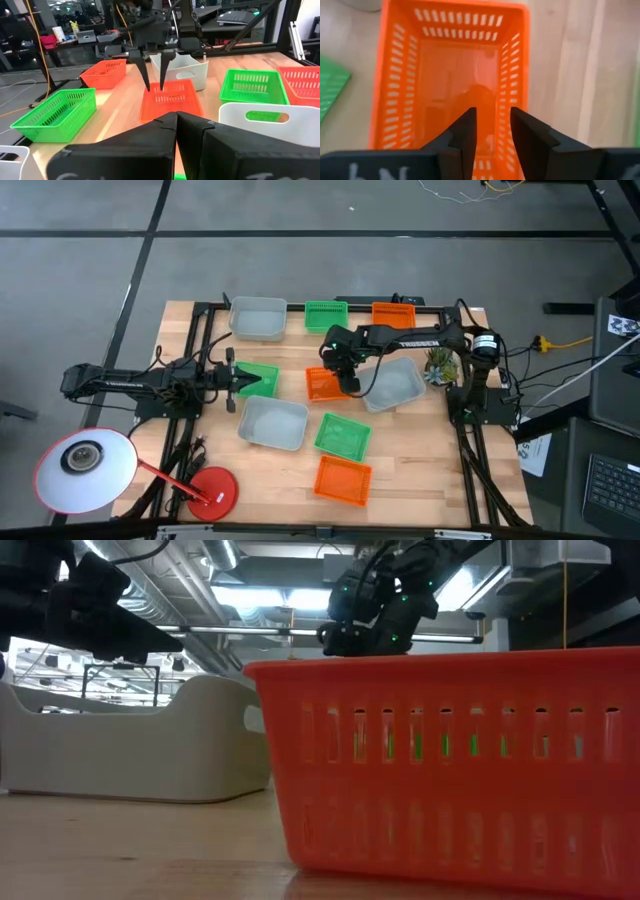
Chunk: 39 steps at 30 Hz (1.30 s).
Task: Stack baskets by color
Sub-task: Stack the middle orange bin on top of the top orange bin
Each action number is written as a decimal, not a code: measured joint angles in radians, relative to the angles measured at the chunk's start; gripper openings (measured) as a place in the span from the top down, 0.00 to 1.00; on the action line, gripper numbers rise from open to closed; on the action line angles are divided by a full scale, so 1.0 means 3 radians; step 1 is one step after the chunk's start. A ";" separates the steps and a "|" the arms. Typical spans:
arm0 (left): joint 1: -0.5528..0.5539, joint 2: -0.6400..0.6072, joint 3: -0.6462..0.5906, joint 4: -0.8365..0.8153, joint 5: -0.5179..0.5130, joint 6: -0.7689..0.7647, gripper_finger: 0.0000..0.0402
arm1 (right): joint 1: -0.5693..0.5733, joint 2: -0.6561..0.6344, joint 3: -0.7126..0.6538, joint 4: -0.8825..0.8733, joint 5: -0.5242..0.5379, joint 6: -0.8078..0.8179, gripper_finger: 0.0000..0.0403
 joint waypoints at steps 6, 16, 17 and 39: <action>0.0000 0.0000 0.0000 -0.0046 0.0000 0.0001 1.00 | -0.0093 0.0112 0.0003 0.0082 0.0010 -0.0008 0.71; 0.0000 -0.0001 0.0000 -0.0074 0.0000 0.0001 1.00 | -0.0134 0.0246 -0.0001 0.0099 0.0001 0.0009 0.71; 0.0000 -0.0001 0.0000 -0.0079 0.0000 0.0001 1.00 | -0.0133 0.0246 -0.0001 0.0110 0.0001 0.0011 0.71; 0.0000 -0.0001 0.0000 -0.0081 -0.0001 0.0000 1.00 | -0.0123 0.0087 0.0016 -0.0087 0.0006 0.0021 0.99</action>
